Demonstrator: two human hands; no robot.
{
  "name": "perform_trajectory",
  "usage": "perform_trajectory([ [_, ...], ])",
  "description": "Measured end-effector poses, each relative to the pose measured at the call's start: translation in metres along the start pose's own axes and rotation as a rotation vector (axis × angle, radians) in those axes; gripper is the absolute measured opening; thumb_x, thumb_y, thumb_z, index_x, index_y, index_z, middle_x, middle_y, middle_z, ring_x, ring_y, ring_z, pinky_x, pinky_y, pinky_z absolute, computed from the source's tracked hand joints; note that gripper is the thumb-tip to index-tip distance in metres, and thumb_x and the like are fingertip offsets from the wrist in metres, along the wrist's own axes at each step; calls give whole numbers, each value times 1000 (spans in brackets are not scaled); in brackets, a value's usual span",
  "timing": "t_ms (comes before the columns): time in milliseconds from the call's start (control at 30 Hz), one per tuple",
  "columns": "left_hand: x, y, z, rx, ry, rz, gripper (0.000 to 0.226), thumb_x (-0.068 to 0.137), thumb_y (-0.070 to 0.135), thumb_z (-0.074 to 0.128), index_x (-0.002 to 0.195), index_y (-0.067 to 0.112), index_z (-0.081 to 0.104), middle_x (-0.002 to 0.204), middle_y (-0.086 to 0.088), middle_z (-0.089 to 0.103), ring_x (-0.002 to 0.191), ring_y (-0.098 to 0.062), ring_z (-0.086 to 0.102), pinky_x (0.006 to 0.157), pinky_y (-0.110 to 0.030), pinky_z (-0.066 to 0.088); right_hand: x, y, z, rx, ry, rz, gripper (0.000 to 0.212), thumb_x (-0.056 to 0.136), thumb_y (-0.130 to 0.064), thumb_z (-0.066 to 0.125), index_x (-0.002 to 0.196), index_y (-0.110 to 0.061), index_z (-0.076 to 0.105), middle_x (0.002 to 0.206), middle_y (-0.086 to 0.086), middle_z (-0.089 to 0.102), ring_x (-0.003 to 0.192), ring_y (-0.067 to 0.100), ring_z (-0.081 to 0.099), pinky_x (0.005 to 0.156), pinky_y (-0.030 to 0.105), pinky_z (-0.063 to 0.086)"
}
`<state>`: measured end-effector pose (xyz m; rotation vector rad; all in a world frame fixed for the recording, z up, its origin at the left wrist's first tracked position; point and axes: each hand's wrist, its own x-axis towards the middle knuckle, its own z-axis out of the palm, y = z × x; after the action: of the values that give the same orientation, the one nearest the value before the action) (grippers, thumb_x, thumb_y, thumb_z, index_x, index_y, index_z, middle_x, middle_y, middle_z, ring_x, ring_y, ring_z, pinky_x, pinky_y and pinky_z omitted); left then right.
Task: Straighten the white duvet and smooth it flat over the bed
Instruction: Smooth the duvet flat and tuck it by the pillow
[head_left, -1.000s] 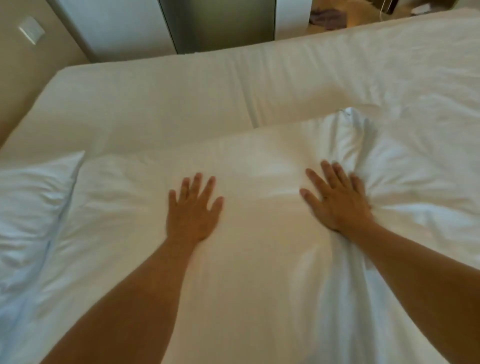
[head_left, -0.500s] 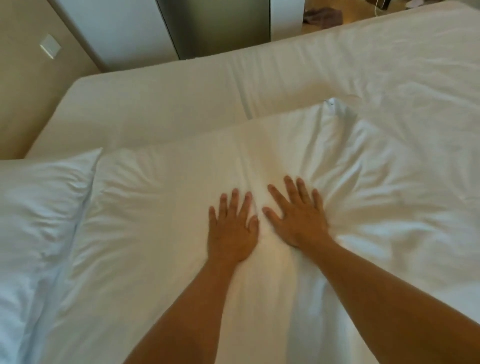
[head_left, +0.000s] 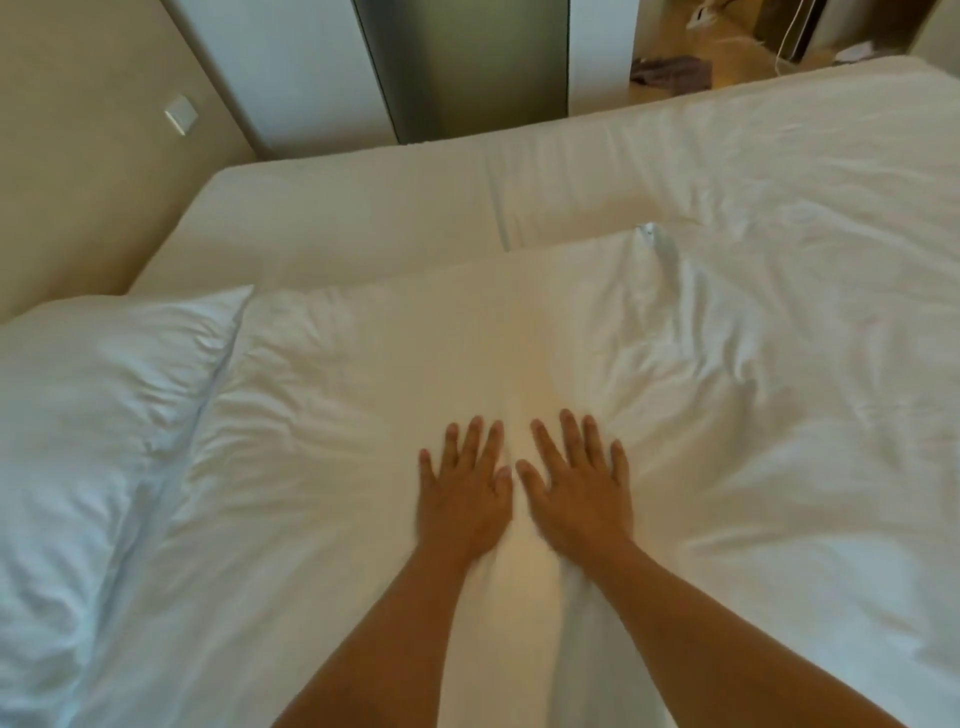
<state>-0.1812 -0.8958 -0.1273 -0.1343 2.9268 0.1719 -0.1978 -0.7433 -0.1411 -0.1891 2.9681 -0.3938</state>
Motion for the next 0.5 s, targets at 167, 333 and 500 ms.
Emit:
perform_trajectory([
  [167, -24, -94, 23, 146, 139, -16, 60, 94, 55, 19, 153, 39, 17, 160, 6, 17, 147, -21, 19, 115, -53, 16, -1, 76, 8, -184, 177, 0, 63, 92, -70, 25, 150, -45, 25, 161, -5, 19, 149, 18, 13, 118, 48, 12],
  [333, -27, -153, 11, 125, 31, -226, 62, 97, 54, 16, 154, 32, 7, 163, 3, 2, 149, -26, 0, 117, -57, 1, 3, 99, -9, -191, 82, 156, 67, 90, -74, 12, 151, -47, 10, 163, -8, -1, 150, 22, -5, 118, 50, -3],
  [500, -48, -39, 19, 25, 63, 30, 63, 96, 56, 16, 154, 37, -3, 162, 8, -7, 149, -23, -7, 117, -55, 1, -38, 32, -2, -103, 22, 61, 64, 92, -68, 12, 151, -45, 2, 163, -8, -3, 150, 21, -7, 118, 50, -4],
])
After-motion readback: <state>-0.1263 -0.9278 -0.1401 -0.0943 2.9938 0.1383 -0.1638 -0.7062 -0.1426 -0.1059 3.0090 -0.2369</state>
